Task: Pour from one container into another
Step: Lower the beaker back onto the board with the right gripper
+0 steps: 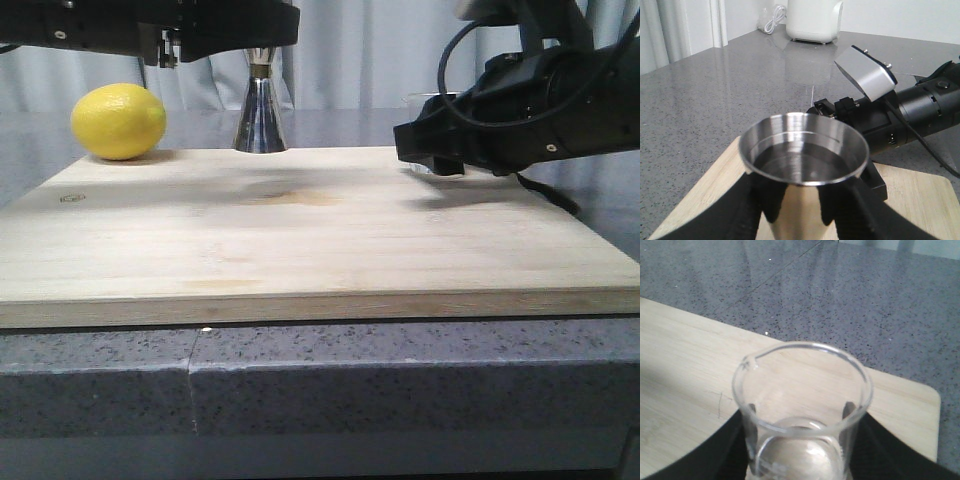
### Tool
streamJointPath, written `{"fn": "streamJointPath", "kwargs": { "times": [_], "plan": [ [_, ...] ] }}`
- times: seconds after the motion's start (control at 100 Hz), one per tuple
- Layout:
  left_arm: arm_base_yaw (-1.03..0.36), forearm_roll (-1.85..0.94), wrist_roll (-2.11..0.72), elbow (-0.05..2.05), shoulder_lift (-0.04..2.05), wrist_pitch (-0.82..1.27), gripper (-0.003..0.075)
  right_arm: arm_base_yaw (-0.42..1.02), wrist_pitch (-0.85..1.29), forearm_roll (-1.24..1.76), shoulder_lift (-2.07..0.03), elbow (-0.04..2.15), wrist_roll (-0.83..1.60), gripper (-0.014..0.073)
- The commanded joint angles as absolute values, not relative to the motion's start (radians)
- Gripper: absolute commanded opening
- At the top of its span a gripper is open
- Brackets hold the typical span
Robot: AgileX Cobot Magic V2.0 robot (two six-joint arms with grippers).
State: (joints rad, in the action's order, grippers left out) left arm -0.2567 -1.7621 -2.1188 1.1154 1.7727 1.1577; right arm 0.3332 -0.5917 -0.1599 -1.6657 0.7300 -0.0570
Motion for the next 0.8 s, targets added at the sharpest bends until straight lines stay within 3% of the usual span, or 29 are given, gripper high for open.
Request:
{"fn": "streamJointPath", "kwargs": {
  "times": [0.0, 0.12, 0.39, 0.79],
  "plan": [
    [-0.265, -1.864, -2.111, 1.146, 1.733, 1.244, 0.0238, 0.327, -0.663, -0.155, -1.636, 0.752, -0.045, 0.0295],
    [-0.265, -1.864, -2.111, 1.146, 1.733, 1.244, 0.0238, 0.327, -0.665, -0.155, -1.636, 0.752, -0.045, 0.0329],
    [-0.265, -1.864, -2.111, 1.146, 1.733, 1.244, 0.0238, 0.329, -0.545, -0.155, -1.591, 0.752, -0.07, 0.0596],
    [-0.265, -1.864, -2.111, 1.146, 1.733, 1.244, 0.0238, 0.329, 0.109, -0.129, -1.202, 0.752, -0.109, 0.0605]
  ]
}}
